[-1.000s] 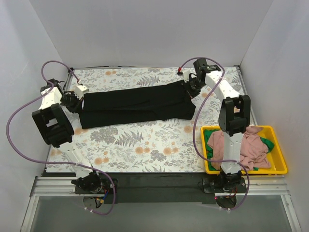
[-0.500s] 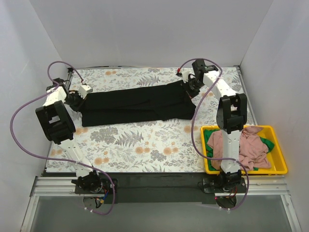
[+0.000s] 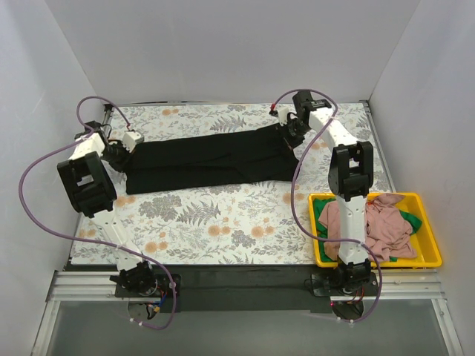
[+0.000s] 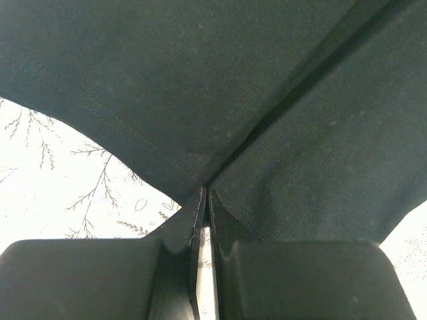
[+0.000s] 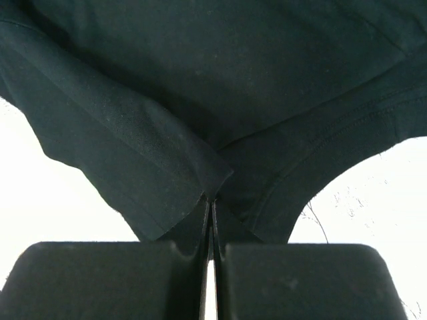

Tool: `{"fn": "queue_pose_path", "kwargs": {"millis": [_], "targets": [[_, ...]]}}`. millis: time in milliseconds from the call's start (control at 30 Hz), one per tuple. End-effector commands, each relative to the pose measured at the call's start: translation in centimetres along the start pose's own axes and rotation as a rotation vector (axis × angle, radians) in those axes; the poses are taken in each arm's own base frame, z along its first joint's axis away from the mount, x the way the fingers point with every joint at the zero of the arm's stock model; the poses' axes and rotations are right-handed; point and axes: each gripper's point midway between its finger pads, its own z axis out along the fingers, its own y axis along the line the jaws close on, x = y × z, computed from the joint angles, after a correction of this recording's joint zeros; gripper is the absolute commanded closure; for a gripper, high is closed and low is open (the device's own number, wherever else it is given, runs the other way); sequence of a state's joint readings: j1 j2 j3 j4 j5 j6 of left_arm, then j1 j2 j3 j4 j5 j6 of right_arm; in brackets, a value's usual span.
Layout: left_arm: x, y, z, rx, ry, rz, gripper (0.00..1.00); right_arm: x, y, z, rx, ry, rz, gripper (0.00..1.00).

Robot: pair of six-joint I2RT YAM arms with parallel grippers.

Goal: Fold and stack the t-shirts
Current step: Fold the tshirt

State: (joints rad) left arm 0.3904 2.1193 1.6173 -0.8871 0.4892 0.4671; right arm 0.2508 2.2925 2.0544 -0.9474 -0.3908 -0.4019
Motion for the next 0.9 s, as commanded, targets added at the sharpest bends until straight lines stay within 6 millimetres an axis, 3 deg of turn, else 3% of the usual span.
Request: {"fn": "queue_pose_path", "kwargs": {"millis": [0, 200, 300, 333, 367, 433, 467, 533, 667, 700, 800, 867], "targets": [[-0.9, 1.3, -0.7, -0.047, -0.009, 0.023, 1.0, -0.9, -0.3, -0.4, 0.019, -0.013, -0.009, 0.99], [0.0, 0.9, -0.4, -0.043, 0.017, 0.018, 1.0, -1.7, -0.7, 0.3, 0.027, -0.021, -0.023, 0.99], [0.3, 0.7, -0.3, -0.045, 0.031, -0.007, 0.84, -1.9, -0.8, 0.7, 0.036, -0.014, -0.03, 0.97], [0.2, 0.7, -0.6, -0.048, 0.03, -0.016, 0.8, -1.9, -0.7, 0.7, 0.037, -0.014, -0.029, 0.93], [-0.3, 0.7, -0.9, -0.051, 0.014, -0.043, 0.75, -2.2, -0.6, 0.3, 0.039, -0.023, -0.034, 0.75], [-0.8, 0.6, -2.4, -0.053, -0.024, -0.086, 0.65, -1.9, -0.7, -0.4, 0.055, -0.019, -0.036, 0.62], [-1.2, 0.4, -3.2, -0.052, -0.046, -0.119, 0.49, -2.3, -0.4, -1.9, 0.064, -0.041, -0.047, 0.53], [-2.4, 0.1, -5.7, -0.061, -0.117, -0.165, 0.48, -1.9, -0.1, -4.3, 0.057, -0.069, -0.035, 0.45], [-3.1, -2.5, -7.7, -0.016, -0.167, -0.305, 0.46, 0.0, 0.7, -7.2, 0.028, -0.087, -0.004, 0.43], [-3.2, -4.3, -8.0, 0.021, -0.179, -0.356, 0.43, 0.4, 1.1, -7.4, 0.011, -0.087, 0.003, 0.44], [-3.7, -6.5, -8.4, 0.051, -0.212, -0.413, 0.43, 2.5, 2.4, -7.5, -0.042, -0.067, 0.017, 0.48], [-2.8, -8.2, -7.3, 0.094, -0.194, -0.489, 0.46, 3.9, 3.2, -6.8, -0.083, -0.044, 0.034, 0.53]]}}
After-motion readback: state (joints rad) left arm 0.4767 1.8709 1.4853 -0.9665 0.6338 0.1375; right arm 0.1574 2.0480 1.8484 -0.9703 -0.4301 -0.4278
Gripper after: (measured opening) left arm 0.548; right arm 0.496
